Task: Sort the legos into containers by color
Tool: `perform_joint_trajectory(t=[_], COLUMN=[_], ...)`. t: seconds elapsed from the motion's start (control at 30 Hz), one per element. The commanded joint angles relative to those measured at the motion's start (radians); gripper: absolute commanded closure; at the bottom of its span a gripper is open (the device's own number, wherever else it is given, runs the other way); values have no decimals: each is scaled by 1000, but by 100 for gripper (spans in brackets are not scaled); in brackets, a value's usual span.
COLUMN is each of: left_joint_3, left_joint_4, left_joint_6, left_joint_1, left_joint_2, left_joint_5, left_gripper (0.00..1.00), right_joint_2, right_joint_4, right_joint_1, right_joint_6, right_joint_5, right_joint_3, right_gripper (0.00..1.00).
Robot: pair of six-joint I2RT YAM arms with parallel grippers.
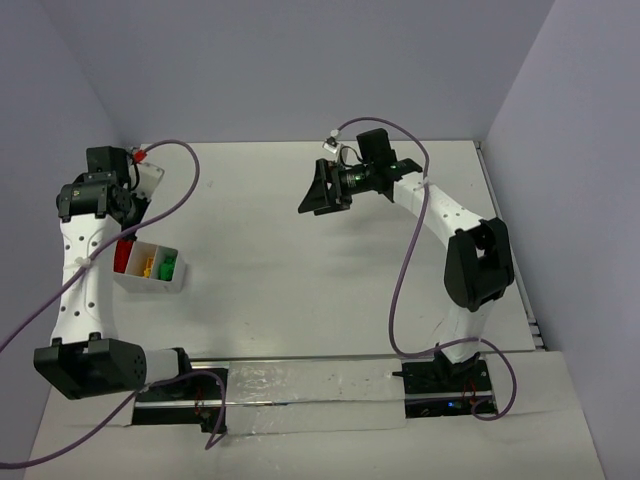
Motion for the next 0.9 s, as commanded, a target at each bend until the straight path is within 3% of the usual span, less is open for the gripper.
perform_joint_trajectory(t=[0.0,0.47,0.87], left_joint_3=[-17,-82,-92], left_joint_4=[19,103,155], left_joint_6=[77,188,198], left_joint_1=[65,238,266], left_joint_2=[-17,19,74], left_joint_5=[15,107,154], left_gripper=[99,97,93], right_joint_2=[32,75,86], right_joint_4=[-67,-136,-148], right_joint_1=[5,46,53], right_joint_6=[-62,-131,-140], right_joint_5=[22,83,93], right_joint_3=[79,135,144], right_gripper=[2,1,1])
